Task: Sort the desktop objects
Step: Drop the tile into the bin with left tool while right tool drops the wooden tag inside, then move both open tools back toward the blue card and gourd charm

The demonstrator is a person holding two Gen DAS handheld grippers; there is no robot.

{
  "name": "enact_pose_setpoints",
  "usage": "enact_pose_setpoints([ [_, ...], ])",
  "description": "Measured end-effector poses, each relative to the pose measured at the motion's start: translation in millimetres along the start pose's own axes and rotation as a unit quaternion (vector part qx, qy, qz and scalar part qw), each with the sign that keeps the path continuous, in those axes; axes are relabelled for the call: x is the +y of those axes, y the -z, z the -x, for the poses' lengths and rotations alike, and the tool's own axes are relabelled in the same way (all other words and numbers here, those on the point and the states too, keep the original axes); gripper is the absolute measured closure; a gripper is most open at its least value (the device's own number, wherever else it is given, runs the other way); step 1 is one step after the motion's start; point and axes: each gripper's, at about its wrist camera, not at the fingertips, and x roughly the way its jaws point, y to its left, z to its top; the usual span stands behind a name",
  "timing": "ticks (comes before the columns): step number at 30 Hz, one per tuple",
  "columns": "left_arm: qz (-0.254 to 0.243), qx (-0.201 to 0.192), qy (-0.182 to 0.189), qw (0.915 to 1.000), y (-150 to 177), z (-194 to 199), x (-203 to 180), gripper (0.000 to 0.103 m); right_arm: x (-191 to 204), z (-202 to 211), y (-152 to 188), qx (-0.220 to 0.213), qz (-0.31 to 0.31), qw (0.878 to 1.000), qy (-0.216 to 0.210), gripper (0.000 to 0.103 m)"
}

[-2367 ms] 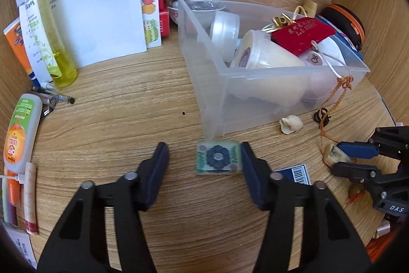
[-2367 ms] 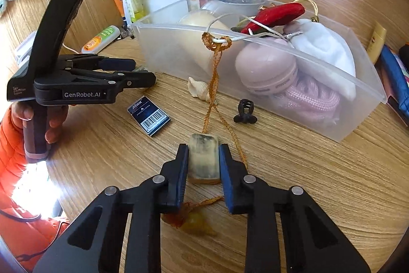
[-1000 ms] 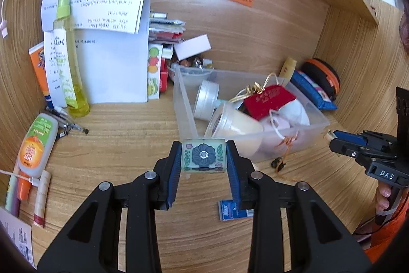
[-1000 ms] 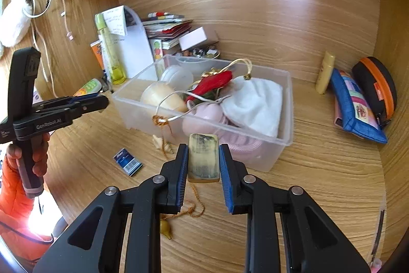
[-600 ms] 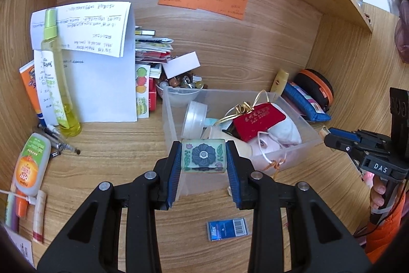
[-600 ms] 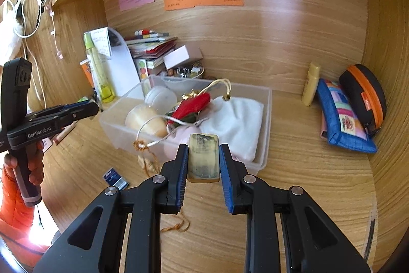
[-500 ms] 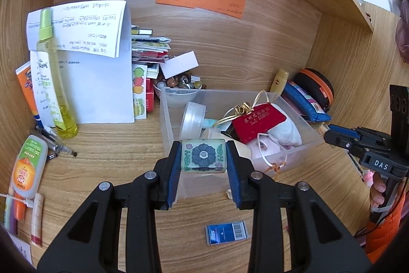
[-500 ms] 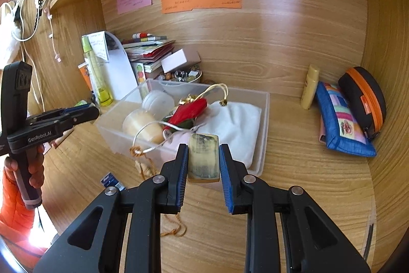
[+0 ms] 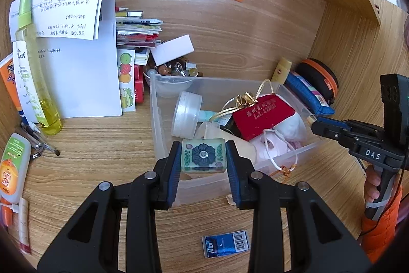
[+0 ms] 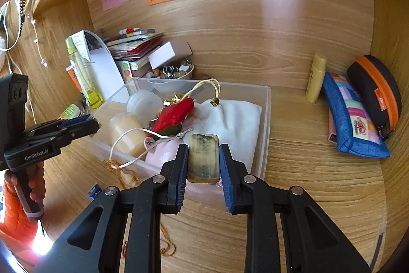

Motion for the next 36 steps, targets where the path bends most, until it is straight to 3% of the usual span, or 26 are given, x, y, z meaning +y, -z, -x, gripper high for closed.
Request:
enact_pose_setpoints([
  [13,-0.006,-0.007,-0.002,1.0,0,7,-5,0.07,10,-11,0,0.014,0.01,1.0,0.005,0.081],
  [16,-0.006,-0.011,-0.001,0.9999,1,11,-5,0.063,15,-7,1,0.01,0.014,1.0,0.009,0.072],
  [18,-0.008,-0.016,-0.001,0.9998,2,17,-6,0.063,18,-1,3,0.003,0.017,1.0,0.014,0.06],
  [25,-0.006,-0.027,-0.004,0.9996,8,32,-8,0.052,31,17,8,-0.013,0.032,0.999,0.021,0.045],
  [30,-0.007,-0.039,-0.01,0.9992,14,46,-11,0.041,40,28,16,-0.019,0.04,0.999,0.021,0.027],
  [36,0.0,-0.041,-0.017,0.999,24,58,-11,0.029,52,35,28,-0.012,0.049,0.999,0.015,0.022],
])
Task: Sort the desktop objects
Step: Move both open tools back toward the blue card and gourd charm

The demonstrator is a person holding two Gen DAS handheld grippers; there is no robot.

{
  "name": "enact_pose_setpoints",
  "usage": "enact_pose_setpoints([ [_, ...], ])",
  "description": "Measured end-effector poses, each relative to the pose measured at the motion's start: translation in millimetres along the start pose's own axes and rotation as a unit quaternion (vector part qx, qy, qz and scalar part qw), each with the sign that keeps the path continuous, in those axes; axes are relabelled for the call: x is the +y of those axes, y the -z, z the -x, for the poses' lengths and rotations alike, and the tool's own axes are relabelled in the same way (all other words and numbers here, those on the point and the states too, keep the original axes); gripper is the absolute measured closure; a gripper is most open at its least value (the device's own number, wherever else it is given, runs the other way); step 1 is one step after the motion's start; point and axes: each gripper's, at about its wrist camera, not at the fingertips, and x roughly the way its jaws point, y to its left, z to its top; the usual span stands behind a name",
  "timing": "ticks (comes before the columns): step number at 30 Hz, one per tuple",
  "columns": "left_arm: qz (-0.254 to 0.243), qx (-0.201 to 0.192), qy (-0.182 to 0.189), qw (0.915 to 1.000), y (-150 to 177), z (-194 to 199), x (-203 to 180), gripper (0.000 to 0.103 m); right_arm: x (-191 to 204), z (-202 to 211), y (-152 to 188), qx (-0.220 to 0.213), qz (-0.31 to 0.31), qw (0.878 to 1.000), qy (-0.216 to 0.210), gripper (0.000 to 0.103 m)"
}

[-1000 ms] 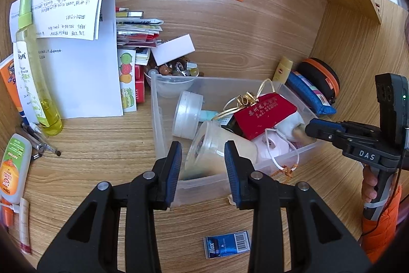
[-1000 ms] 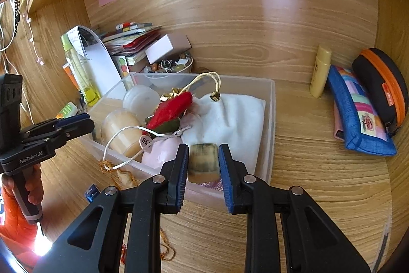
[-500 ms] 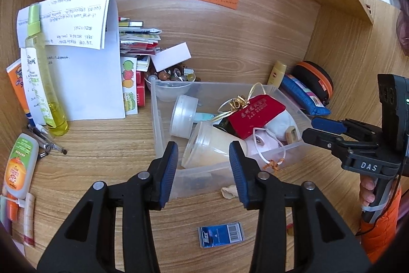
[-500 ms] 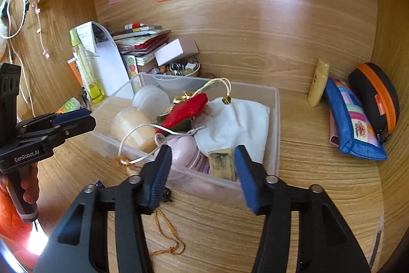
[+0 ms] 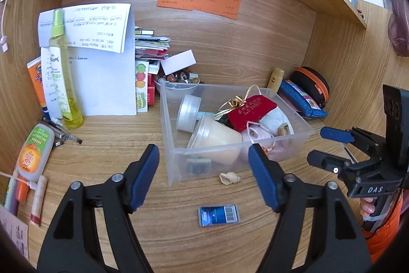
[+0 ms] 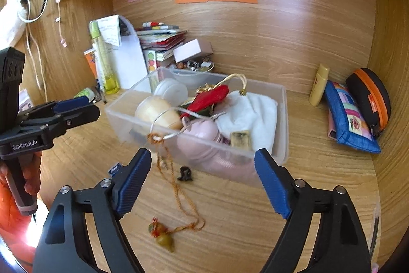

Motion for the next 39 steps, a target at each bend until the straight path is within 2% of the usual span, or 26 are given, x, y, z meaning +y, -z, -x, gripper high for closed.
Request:
enact_pose_setpoints([
  [15,0.01,0.047,-0.016,0.9987,35,-1,-4,0.013,15,-10,44,0.059,-0.002,0.998,-0.026,0.022],
  [29,0.001,0.131,-0.015,0.9913,67,-28,-5,0.012,24,-30,74,0.116,-0.001,0.993,-0.035,0.022],
  [39,-0.026,0.159,-0.018,0.9869,61,-46,-15,0.012,31,-30,79,0.11,0.016,0.993,-0.05,0.025],
])
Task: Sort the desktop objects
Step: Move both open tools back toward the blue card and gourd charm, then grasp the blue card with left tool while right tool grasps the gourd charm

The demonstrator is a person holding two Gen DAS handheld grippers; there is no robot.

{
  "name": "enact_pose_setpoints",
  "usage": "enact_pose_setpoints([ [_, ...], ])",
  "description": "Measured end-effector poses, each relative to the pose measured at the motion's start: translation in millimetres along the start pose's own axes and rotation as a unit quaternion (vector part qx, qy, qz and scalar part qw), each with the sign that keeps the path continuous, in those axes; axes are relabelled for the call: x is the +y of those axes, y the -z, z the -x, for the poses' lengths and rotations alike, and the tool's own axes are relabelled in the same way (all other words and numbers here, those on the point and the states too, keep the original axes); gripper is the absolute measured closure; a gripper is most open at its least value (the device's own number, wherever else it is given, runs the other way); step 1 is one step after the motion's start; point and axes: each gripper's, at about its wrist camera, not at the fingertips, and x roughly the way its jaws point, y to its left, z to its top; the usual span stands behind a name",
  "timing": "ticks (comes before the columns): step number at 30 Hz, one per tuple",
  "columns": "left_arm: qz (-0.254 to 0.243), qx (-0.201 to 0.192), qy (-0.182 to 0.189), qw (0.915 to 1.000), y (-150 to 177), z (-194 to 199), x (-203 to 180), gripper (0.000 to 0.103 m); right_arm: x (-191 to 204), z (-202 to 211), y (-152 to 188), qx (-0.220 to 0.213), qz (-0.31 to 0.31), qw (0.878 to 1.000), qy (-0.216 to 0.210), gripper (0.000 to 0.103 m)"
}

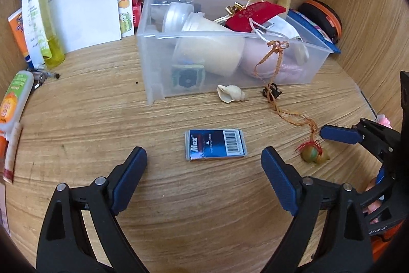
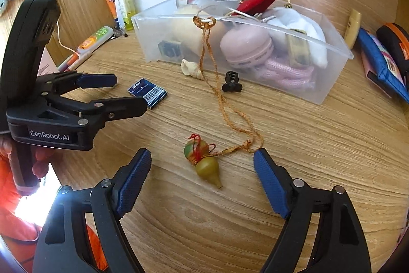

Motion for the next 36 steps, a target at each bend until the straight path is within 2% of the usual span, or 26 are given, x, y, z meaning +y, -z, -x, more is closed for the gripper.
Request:
enact_pose_setpoints([
  [4,-0.024,0.014,-0.014,0.9995,-3,-9,-7,0.012,0,0,-1,-0.004,0.009,1.0,0.005,0.039],
  [7,-0.034,0.009,-0.03,0.9989,-3,-13,-11,0.012,-1,1,-2,-0.007,0.011,1.0,0.002,0.056],
  [9,-0.038,0.008,-0.042,0.9984,-3,-15,-13,0.012,0,1,-2,-0.008,0.015,1.0,0.01,0.072],
  [11,-0.042,0.005,-0.04,0.9983,-3,-16,-14,0.013,-2,0,-3,-0.009,0.014,1.0,0.012,0.084],
  [14,-0.048,-0.003,-0.038,0.9981,-3,-14,-15,0.027,-4,1,-3,-0.017,0.011,1.0,0.017,0.084],
  [18,-0.042,-0.013,-0.04,0.9982,-3,-10,-10,0.056,-8,6,-5,-0.028,0.006,0.999,0.022,0.085],
  [21,-0.028,-0.015,-0.025,0.9992,-2,-7,-3,0.056,-13,14,-10,-0.043,0.001,0.999,0.034,0.085],
  [26,-0.008,-0.026,-0.021,0.9994,-2,0,4,0.056,-23,38,-23,-0.08,-0.01,0.996,0.039,0.085],
  [36,0.024,-0.102,-0.005,0.9944,-20,38,10,0.056,-37,81,-58,-0.145,-0.003,0.986,0.082,0.085],
])
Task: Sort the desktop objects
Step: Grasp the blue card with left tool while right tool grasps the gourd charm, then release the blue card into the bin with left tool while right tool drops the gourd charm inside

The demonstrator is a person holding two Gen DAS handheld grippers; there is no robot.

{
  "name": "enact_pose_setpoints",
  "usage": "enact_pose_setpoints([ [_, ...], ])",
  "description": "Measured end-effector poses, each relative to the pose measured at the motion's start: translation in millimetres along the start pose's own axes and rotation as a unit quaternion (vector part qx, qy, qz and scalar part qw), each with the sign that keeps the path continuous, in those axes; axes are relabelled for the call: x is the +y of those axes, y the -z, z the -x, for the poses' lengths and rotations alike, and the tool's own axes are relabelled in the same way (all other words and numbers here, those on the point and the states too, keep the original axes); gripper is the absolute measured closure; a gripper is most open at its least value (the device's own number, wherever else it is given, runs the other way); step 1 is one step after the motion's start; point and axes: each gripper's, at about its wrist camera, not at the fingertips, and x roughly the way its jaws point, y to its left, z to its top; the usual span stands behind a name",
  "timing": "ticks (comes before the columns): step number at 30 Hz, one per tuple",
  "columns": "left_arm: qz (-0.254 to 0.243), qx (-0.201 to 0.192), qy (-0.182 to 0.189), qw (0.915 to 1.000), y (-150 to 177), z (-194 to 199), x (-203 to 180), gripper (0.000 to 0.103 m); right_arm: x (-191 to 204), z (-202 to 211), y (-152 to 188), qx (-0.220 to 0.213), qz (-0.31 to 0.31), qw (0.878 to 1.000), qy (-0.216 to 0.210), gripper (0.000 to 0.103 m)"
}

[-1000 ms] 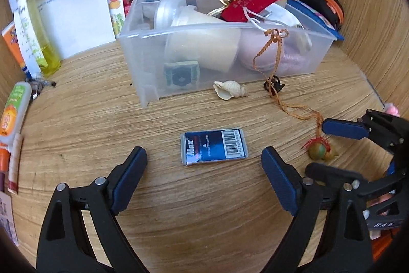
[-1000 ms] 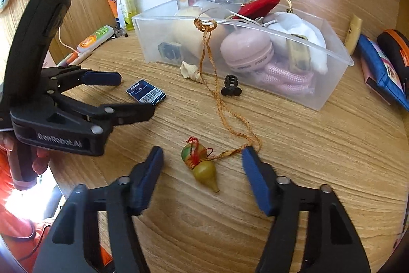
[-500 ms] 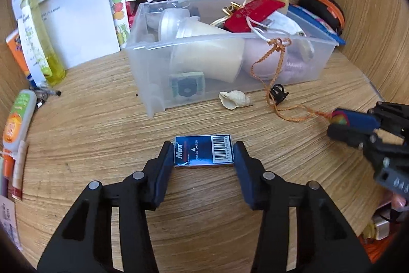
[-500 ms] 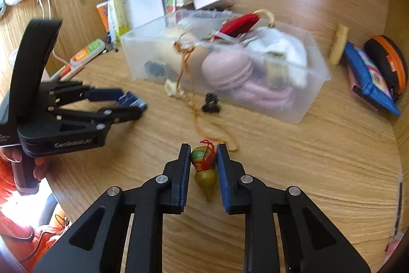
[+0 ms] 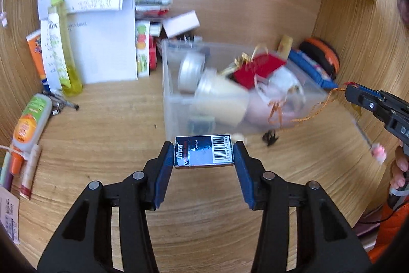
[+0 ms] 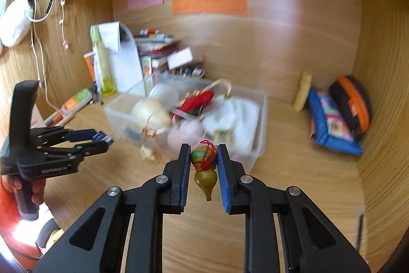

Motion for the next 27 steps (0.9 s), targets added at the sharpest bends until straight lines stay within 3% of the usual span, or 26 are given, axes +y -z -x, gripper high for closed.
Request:
enact_pose_setpoints([
  [8,0.003,-0.053,0.007,0.9986,-23,20,4,0.056,-9,12,-40,-0.049,0.017,0.998,0.021,0.085],
  [17,0.003,-0.076,0.007,0.9971,-49,20,12,0.056,-10,-5,-91,-0.08,0.058,0.994,0.042,0.085],
  [22,0.003,-0.072,0.01,0.9974,-65,5,15,0.056,-22,-39,-108,-0.06,0.042,0.997,0.038,0.085],
  [27,0.004,-0.058,0.014,0.9982,-76,-19,14,0.056,-31,-84,-93,-0.006,0.02,1.0,0.022,0.085],
])
